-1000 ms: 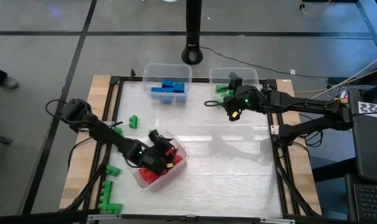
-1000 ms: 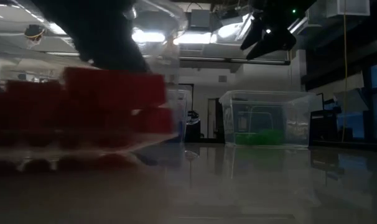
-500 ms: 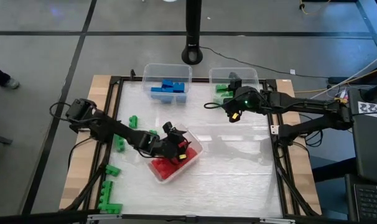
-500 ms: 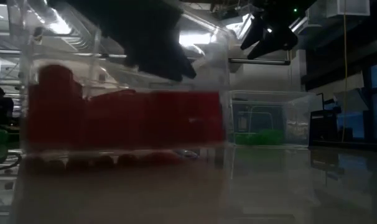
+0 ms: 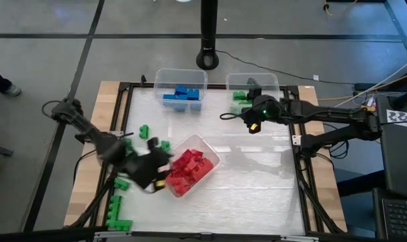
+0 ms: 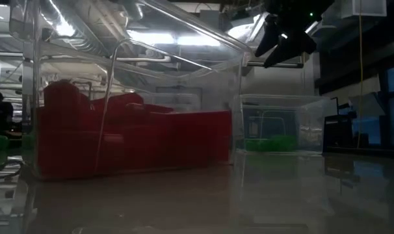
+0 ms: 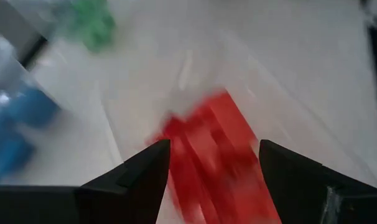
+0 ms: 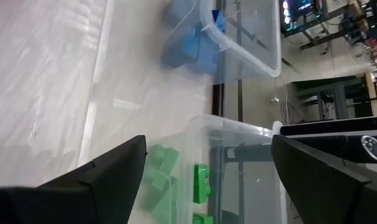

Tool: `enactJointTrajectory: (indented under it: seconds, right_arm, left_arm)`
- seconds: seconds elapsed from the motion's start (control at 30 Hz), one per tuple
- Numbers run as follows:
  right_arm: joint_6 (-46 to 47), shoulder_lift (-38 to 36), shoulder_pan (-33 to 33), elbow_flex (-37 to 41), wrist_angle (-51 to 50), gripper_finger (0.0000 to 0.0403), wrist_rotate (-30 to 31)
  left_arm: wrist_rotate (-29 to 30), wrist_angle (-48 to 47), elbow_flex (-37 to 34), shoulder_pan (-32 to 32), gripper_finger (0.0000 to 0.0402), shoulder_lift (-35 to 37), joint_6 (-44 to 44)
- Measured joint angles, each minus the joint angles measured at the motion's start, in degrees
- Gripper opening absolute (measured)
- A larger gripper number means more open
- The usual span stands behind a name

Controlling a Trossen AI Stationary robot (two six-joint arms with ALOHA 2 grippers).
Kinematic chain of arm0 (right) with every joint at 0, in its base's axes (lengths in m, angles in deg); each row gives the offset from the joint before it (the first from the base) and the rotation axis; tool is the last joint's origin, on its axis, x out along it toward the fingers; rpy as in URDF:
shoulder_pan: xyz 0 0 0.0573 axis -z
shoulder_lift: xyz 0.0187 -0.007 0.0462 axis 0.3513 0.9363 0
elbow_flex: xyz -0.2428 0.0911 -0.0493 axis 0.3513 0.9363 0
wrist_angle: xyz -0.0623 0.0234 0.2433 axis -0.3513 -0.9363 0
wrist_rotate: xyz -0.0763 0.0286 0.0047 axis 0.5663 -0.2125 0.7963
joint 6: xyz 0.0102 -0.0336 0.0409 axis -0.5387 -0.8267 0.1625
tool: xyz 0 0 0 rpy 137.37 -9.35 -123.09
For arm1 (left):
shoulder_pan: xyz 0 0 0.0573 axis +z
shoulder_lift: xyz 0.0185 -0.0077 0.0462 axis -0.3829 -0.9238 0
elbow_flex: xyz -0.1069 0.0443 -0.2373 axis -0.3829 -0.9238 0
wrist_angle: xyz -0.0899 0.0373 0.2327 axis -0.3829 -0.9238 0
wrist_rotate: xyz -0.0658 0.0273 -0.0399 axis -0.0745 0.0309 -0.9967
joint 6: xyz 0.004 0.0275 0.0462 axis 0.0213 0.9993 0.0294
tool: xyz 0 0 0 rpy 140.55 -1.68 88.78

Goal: Sort blocks
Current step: Put the green game piece into the top right transparent bin

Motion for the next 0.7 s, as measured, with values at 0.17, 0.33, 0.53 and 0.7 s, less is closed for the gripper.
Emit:
enactJointTrajectory:
  seconds: [0.17,0.33,0.53,0.7]
  right_arm:
    - [1.08,0.00,0.00,2.52,0.84,0.0344,0.00]
    - [2.87,0.04,0.00,5.12,2.28,0.0344,-0.02]
    - [5.80,0.04,0.00,6.04,1.84,0.0344,-0.05]
    - [8.35,0.04,0.00,6.04,0.93,0.0344,-1.66]
  left_arm:
    - [-1.20,-6.25,-0.06,-7.32,0.0235,2.28,-6.53]
    - [3.98,-2.53,-0.04,-7.13,0.0235,2.40,-6.90]
    - [-5.49,-8.96,-0.04,-5.01,0.0257,1.95,-9.97]
    - [-15.83,-19.90,-0.04,-8.36,0.0285,1.94,-25.83]
